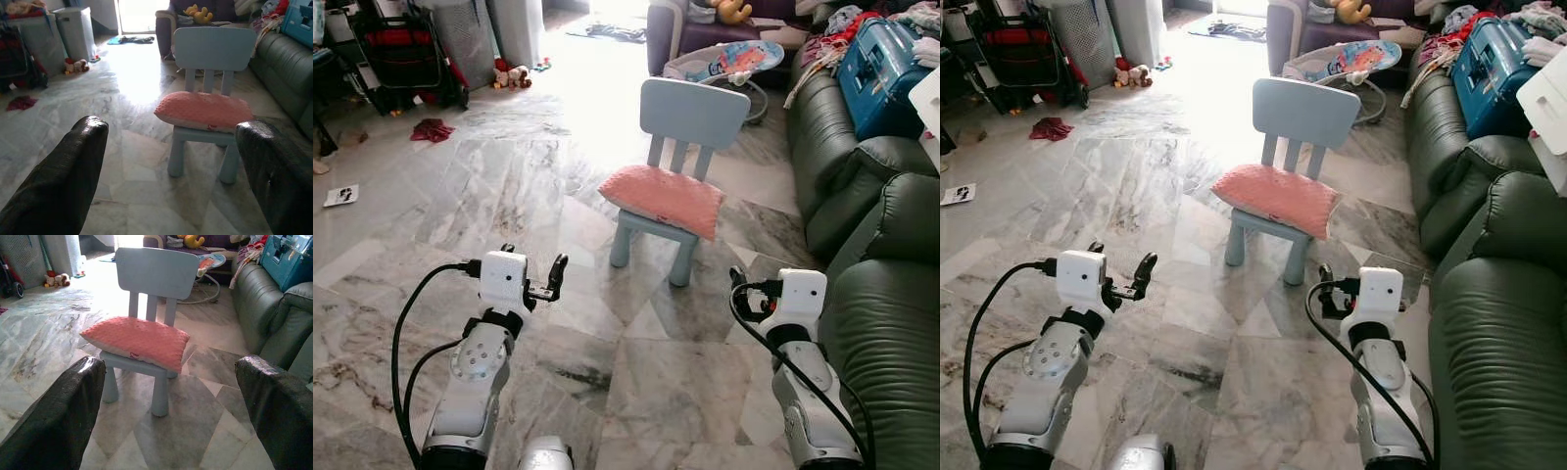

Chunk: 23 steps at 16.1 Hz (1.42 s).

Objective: Move the pillow to the sofa

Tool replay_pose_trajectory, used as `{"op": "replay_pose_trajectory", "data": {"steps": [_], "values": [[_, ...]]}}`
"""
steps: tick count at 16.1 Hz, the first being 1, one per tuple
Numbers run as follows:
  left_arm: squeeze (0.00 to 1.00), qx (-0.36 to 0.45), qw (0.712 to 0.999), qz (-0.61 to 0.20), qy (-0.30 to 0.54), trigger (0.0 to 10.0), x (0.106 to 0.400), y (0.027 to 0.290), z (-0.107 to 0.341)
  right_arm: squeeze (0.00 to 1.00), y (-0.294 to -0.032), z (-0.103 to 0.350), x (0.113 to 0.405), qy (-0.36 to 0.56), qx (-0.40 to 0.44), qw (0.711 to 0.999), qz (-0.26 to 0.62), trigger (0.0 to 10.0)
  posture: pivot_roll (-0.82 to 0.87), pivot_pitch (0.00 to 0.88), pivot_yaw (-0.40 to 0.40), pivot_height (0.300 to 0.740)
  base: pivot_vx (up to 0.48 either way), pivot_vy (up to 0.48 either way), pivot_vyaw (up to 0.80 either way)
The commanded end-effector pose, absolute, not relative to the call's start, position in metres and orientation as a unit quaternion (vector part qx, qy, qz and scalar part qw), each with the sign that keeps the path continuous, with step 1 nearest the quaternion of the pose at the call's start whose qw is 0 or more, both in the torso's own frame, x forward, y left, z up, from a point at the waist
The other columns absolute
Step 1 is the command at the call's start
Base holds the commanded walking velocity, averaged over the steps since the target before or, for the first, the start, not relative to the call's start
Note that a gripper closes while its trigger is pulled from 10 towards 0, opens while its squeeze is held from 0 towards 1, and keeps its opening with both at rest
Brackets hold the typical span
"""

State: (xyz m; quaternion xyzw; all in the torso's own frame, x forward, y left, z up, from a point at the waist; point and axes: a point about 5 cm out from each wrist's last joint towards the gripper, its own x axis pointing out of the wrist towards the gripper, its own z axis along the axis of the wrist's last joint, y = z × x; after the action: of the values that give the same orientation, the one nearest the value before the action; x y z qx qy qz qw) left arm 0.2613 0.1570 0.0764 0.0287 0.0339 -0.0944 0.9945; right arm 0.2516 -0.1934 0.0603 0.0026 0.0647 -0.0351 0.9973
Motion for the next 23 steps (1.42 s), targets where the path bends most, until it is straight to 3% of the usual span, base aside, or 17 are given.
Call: {"op": "replay_pose_trajectory", "data": {"steps": [1,11,14,20,23], "values": [[0.0,0.028,0.995,-0.097,0.025,10.0,0.263,0.156,0.082,0.0,-0.199,0.063,0.251,0.062,0.006,0.997,-0.038,10.0,0.02,0.0,-0.033,0.74,0.247,0.0,0.0],[0.0,0.028,0.994,-0.1,0.027,10.0,0.262,0.153,0.081,0.0,-0.204,0.064,0.254,0.066,0.005,0.997,-0.045,10.0,0.03,0.0,-0.049,0.74,0.292,0.355,0.0],[0.0,0.03,0.994,-0.102,0.024,10.0,0.262,0.152,0.082,0.0,-0.205,0.064,0.256,0.065,0.005,0.997,-0.048,10.0,0.03,0.0,-0.05,0.74,0.45,0.0,0.0],[0.0,0.023,0.993,-0.111,0.028,10.0,0.262,0.144,0.081,0.0,-0.202,0.061,0.258,0.067,0.011,0.997,-0.046,10.0,0.03,0.0,-0.055,0.74,0.477,0.0,-0.6],[0.0,0.015,0.994,-0.107,0.023,10.0,0.262,0.143,0.082,0.0,-0.199,0.061,0.259,0.066,0.01,0.997,-0.042,10.0,0.04,0.0,-0.054,0.74,0.111,0.0,0.0]]}}
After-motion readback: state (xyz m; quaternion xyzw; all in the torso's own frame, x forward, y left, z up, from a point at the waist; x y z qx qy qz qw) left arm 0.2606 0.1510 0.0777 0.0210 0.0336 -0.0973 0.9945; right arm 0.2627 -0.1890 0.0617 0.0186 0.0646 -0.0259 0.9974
